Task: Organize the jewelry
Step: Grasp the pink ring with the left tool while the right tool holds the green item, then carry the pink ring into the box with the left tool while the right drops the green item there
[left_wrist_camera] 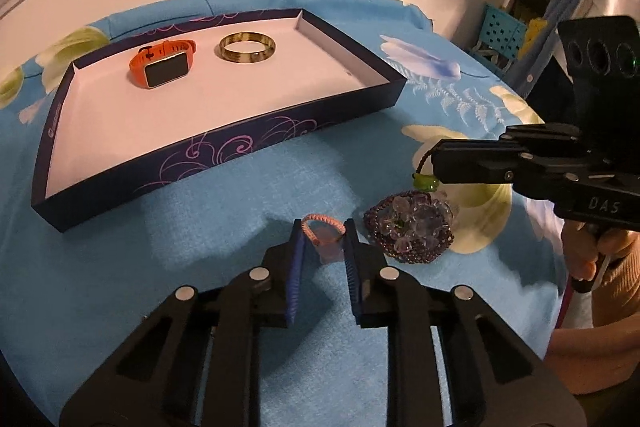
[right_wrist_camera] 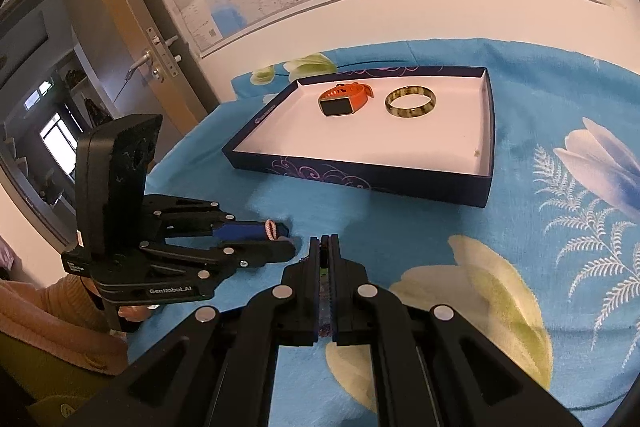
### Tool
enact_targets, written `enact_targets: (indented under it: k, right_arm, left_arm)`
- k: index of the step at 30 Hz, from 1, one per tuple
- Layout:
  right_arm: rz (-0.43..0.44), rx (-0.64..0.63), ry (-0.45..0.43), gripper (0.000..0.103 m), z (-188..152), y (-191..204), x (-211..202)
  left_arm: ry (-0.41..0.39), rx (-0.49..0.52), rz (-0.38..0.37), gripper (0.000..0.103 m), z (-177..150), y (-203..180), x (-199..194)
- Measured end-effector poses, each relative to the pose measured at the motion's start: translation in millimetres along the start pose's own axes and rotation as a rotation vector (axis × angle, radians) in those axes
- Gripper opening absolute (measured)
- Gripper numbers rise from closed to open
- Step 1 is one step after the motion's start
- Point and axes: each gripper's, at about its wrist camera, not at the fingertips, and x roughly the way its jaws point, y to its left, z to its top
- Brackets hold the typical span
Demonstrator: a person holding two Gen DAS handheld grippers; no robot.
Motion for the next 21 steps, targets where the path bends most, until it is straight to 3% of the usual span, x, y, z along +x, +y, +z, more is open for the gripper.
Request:
enact_targets:
  k: [8, 21]
  right_arm:
    - [0.003, 0.001, -0.028, 0.003, 10, -1, -1]
    - [-0.004, -0.04, -0.062, 0.003, 40, 2, 6]
  left_arm:
    - [-0.045, -0.019, 0.002, 0.018, 1, 3, -17]
    - [-0.153, -0.057, 0.076, 0.018, 30, 32, -53]
